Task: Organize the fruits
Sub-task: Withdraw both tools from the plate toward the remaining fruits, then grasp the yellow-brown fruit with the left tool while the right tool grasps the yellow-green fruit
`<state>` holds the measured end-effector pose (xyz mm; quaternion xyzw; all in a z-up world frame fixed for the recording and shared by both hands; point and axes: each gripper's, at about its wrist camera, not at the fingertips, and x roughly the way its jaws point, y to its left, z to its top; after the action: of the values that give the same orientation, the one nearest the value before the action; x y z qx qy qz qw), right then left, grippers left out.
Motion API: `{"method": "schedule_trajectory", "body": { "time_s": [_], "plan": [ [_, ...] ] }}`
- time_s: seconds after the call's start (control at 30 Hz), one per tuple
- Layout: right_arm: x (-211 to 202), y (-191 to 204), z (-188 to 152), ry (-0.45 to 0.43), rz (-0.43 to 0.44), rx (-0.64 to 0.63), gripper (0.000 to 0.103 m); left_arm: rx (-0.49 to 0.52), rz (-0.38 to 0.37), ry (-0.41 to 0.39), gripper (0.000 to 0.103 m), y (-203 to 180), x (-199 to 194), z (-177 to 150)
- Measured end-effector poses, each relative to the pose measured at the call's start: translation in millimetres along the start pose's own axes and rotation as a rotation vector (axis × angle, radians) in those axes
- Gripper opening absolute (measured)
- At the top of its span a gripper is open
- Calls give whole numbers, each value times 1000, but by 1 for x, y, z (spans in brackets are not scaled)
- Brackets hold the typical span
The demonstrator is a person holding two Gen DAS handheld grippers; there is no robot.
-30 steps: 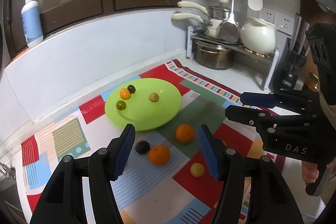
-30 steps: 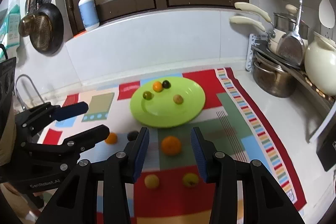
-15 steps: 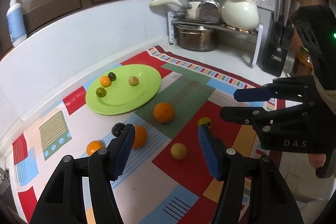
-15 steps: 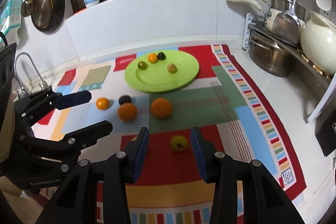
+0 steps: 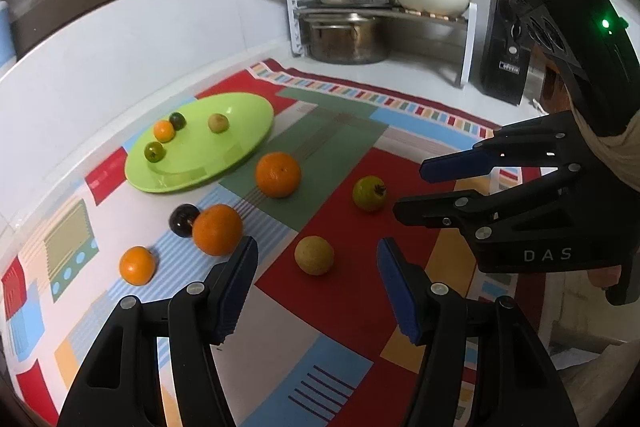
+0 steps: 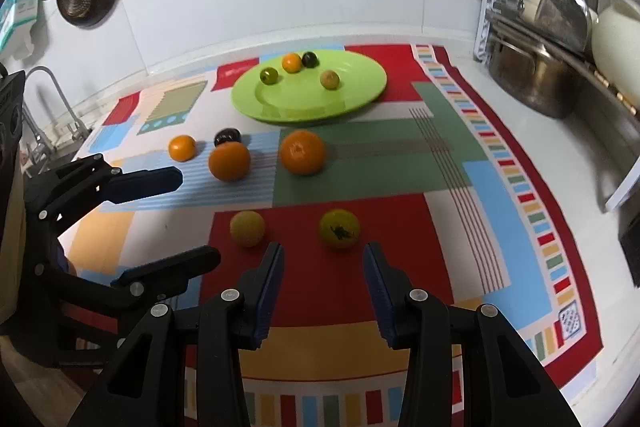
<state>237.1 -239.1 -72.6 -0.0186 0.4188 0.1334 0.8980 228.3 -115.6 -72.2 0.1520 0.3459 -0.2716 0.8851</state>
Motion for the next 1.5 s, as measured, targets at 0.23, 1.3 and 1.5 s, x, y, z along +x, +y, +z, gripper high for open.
{"method": "schedule_trajectory", "body": {
  "time_s": [0.23, 1.3, 1.5],
  "plan": [
    [17, -5, -1, 33, -2, 13, 42, -14, -21, 45, 57, 5, 21, -4],
    [56, -8, 12, 68, -9, 35, 31, -114, -53, 97, 28, 21, 40, 6],
    [48, -6, 14, 44, -14, 41, 31, -109, -39, 76, 28, 22, 32, 9]
  ]
}}
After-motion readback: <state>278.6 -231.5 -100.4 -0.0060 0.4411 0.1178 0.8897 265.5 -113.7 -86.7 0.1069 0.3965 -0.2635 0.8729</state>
